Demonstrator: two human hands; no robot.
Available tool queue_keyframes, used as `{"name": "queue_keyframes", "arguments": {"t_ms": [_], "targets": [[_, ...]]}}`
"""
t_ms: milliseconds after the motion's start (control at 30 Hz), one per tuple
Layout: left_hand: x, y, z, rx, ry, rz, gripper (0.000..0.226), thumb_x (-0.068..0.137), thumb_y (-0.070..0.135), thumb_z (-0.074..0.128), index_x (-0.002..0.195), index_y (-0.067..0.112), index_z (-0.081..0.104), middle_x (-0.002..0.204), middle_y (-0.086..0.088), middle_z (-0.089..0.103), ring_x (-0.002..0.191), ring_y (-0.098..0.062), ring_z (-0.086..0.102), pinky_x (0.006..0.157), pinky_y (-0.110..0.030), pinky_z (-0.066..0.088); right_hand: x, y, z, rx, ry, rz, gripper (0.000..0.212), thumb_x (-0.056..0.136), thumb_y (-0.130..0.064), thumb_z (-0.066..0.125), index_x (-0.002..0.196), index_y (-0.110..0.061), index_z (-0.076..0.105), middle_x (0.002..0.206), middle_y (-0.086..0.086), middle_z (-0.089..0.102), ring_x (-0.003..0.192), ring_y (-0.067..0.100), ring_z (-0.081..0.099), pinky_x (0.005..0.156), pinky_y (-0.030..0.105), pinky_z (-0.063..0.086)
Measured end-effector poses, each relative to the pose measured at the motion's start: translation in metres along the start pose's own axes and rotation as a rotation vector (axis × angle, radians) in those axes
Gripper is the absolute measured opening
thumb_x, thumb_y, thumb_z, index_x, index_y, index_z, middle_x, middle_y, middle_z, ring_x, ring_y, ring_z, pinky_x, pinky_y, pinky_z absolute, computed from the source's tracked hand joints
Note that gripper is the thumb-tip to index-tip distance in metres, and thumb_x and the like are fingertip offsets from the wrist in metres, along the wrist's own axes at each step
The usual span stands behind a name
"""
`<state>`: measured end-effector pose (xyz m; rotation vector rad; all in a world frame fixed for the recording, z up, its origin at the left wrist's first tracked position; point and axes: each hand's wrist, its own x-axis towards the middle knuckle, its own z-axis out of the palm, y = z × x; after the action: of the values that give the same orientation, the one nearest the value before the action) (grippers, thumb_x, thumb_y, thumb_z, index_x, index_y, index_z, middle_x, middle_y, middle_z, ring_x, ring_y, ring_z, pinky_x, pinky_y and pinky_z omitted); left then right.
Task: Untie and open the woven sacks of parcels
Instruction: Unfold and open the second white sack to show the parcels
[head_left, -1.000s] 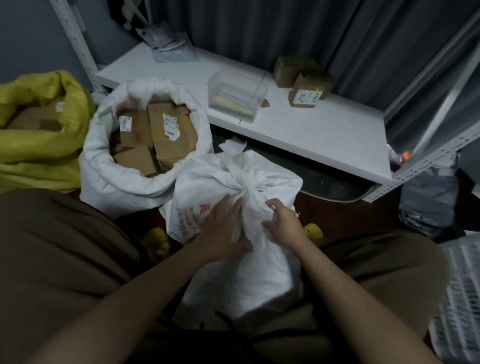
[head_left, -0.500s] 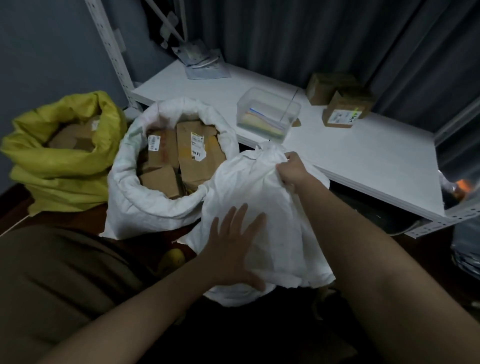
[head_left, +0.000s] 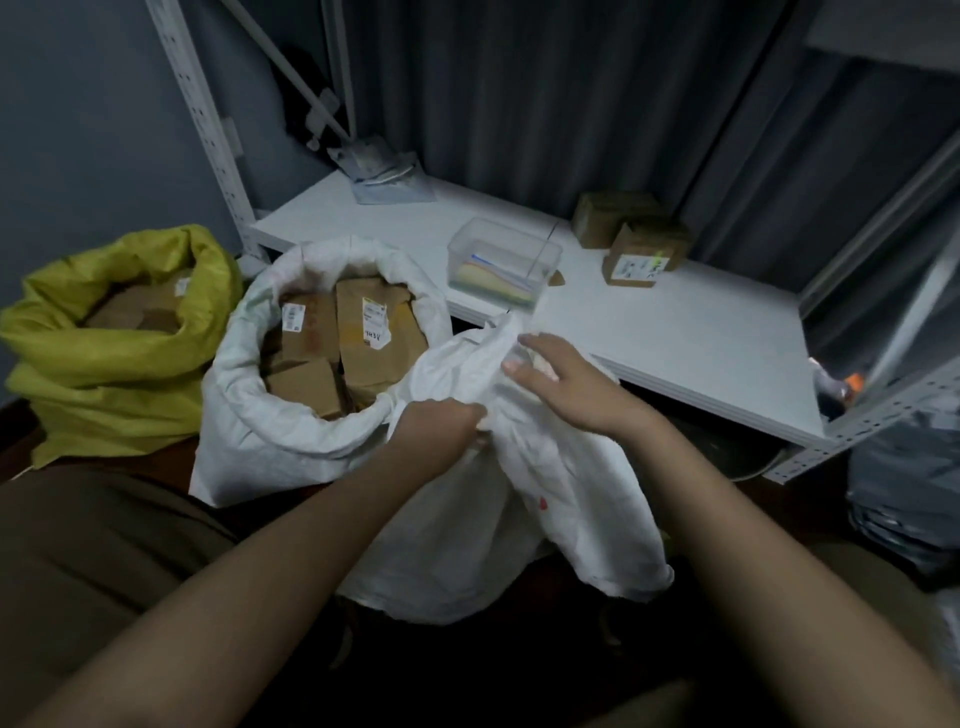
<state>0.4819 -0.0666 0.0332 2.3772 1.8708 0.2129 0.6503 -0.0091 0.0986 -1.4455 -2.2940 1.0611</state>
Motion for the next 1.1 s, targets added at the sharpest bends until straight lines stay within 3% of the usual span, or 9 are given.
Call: {"name": "queue_keyframes", "arguments": {"t_ms": [67,133,267,400,500,700,867,967,1100], "targets": [[0.013,0.005,-0.019,0.051,-0.099,-0.071,0.031,0.098,0.028,0.037,0.115,0.013,0.058,0.114,-0.011,0.062,0.104,-0.03,0.059,0.076,-0.033,0.041,-0.032,-0.003,-0.001,-0.165,-0.06,-0.007,0.086,0.079,-0.062,0.061,0.147,-0.02,0.029,0.156,0.002,0.021,0.144,0.017,0.015,0.117,0.034,0.017],[0.023,0.012,-0.042,0.046,-0.085,-0.097,0.029,0.099,0.025,0.037,0.114,0.011,0.057,0.115,-0.012,0.06,0.104,-0.03,0.058,0.074,-0.033,0.04,-0.053,-0.006,0.006,-0.358,-0.024,-0.001,0.085,0.078,-0.054,0.067,0.145,-0.019,0.028,0.151,0.004,0.023,0.14,0.024,0.021,0.11,0.036,0.027],[0.034,0.019,-0.094,0.148,0.044,-0.074,0.025,0.1,0.027,0.039,0.111,0.013,0.056,0.114,-0.012,0.061,0.103,-0.031,0.059,0.069,-0.031,0.035,-0.053,-0.02,0.0,-0.519,0.29,-0.034,0.045,0.092,-0.026,0.053,0.134,-0.015,0.042,0.139,0.009,0.036,0.117,0.033,0.045,0.086,0.038,0.044],[0.044,0.018,-0.174,0.216,0.171,-0.124,0.026,0.097,0.033,0.047,0.108,0.015,0.061,0.114,-0.012,0.062,0.105,-0.033,0.059,0.072,-0.033,0.039,-0.038,-0.058,-0.063,-0.663,0.553,-0.064,0.019,0.092,-0.014,0.05,0.106,-0.015,0.062,0.109,0.008,0.055,0.097,0.032,0.057,0.063,0.033,0.04],[0.045,0.021,-0.241,0.259,0.241,-0.192,0.037,0.094,0.042,0.051,0.114,0.014,0.063,0.118,-0.015,0.061,0.11,-0.035,0.058,0.082,-0.035,0.043,-0.033,-0.103,-0.116,-0.775,0.65,-0.1,0.02,0.089,-0.008,0.047,0.1,-0.015,0.062,0.101,0.008,0.062,0.095,0.034,0.06,0.063,0.031,0.036],[0.039,0.014,-0.313,0.244,0.331,-0.235,0.031,0.093,0.041,0.053,0.103,0.014,0.066,0.111,-0.014,0.062,0.102,-0.034,0.06,0.078,-0.035,0.044,-0.05,-0.148,-0.167,-0.556,0.552,-0.362,0.026,0.095,-0.042,0.052,0.104,-0.02,0.061,0.095,0.0,0.067,0.088,0.024,0.06,0.07,0.036,0.046],[0.036,0.01,-0.299,0.232,0.393,-0.183,0.03,0.093,0.043,0.052,0.098,0.014,0.06,0.108,-0.011,0.063,0.101,-0.033,0.06,0.07,-0.031,0.036,-0.039,-0.134,-0.142,-0.315,0.637,-0.4,0.021,0.097,-0.031,0.048,0.096,-0.014,0.061,0.086,0.003,0.067,0.083,0.024,0.06,0.073,0.038,0.047],[0.031,0.011,-0.287,0.169,0.432,-0.14,0.036,0.09,0.047,0.055,0.11,0.016,0.054,0.116,-0.007,0.061,0.106,-0.032,0.057,0.07,-0.034,0.037,-0.025,-0.142,-0.14,-0.078,0.647,-0.33,0.021,0.095,-0.025,0.05,0.09,-0.012,0.066,0.08,0.0,0.065,0.077,0.016,0.058,0.067,0.03,0.041],[0.009,0.001,-0.268,0.054,0.515,-0.081,0.075,0.081,0.05,0.064,0.142,0.02,0.033,0.14,-0.004,0.041,0.126,-0.029,0.041,0.092,-0.044,0.042,0.005,-0.146,-0.133,0.116,0.651,-0.259,0.024,0.097,-0.025,0.048,0.091,-0.009,0.065,0.083,0.002,0.064,0.078,0.016,0.055,0.068,0.027,0.039]]}}
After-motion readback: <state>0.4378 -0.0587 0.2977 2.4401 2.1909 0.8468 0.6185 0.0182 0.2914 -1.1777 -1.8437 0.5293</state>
